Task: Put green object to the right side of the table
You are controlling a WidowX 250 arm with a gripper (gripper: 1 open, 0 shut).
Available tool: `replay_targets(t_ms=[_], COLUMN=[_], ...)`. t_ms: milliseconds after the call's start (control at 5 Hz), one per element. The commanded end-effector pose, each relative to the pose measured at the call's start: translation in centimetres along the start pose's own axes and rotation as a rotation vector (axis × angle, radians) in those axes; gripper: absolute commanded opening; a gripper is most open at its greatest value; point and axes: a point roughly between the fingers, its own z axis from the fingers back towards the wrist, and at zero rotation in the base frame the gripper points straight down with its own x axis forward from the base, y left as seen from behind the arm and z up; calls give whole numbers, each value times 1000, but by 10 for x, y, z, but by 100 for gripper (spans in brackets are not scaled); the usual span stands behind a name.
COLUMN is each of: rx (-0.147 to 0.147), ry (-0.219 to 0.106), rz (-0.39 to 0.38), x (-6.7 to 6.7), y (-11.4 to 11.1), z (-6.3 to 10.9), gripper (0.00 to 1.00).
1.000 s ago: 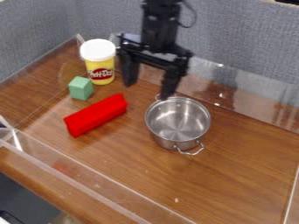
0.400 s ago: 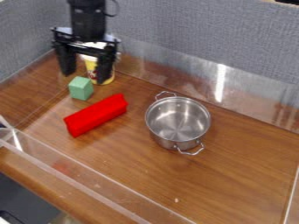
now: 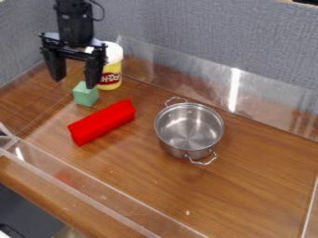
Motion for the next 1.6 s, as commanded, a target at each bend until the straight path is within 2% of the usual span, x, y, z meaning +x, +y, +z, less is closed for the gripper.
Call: replay_targets(t_ms=[0,600,1400], rx=[15,25,19], ry=[-62,-55,-69], rz=[11,14,4], x=[14,23,16], y=[5,3,-1], z=[10,-8,-9], gripper=[100,100,100])
